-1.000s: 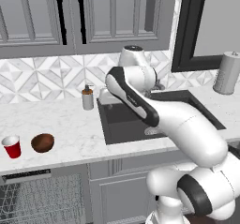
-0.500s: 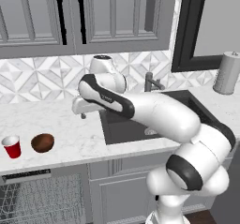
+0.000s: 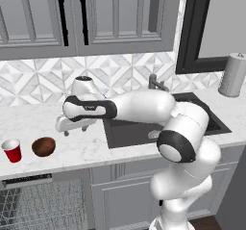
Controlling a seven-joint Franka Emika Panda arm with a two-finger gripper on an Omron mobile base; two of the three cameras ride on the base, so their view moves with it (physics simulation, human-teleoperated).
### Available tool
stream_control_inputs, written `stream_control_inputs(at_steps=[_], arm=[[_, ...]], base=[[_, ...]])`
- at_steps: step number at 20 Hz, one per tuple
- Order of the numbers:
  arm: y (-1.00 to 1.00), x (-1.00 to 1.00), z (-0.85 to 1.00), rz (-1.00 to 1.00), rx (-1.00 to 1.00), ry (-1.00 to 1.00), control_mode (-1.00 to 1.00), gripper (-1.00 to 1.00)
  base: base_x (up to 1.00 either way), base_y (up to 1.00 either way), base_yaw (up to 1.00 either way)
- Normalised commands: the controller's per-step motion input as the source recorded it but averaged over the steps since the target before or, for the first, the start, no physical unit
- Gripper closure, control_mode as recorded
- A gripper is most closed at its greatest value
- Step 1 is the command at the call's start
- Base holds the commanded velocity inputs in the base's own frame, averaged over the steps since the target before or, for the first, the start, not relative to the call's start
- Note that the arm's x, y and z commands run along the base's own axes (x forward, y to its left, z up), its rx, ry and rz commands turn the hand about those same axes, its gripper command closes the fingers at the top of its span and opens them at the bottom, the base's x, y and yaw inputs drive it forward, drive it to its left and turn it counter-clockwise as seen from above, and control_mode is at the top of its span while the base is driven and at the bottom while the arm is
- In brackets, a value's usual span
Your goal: Pick up the cup and bowl from the counter, place them in the dishwasher, and close the dishwasher door.
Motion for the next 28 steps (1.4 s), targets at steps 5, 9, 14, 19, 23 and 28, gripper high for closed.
stream_control_inputs(at_steps=[5, 9, 14, 19, 23, 28], arm=[[0.64, 0.35, -0.46, 0.0, 0.0, 0.0, -1.0, -1.0], [0.56, 0.34, -0.32, -0.02, -0.02, 0.0, -1.0, -1.0], [0.34, 0.31, -0.08, -0.05, -0.01, 0.0, -1.0, -1.0], [0.28, 0.24, -0.13, -0.11, 0.0, 0.01, -1.0, -1.0], [0.33, 0.29, -0.31, -0.15, -0.02, 0.04, -1.0, -1.0], [0.4, 0.23, -0.38, -0.16, -0.02, 0.04, -1.0, -1.0]], base=[[0.0, 0.0, 0.0], [0.0, 0.0, 0.0], [0.0, 0.0, 0.0], [0.0, 0.0, 0.0], [0.0, 0.0, 0.0], [0.0, 0.0, 0.0]])
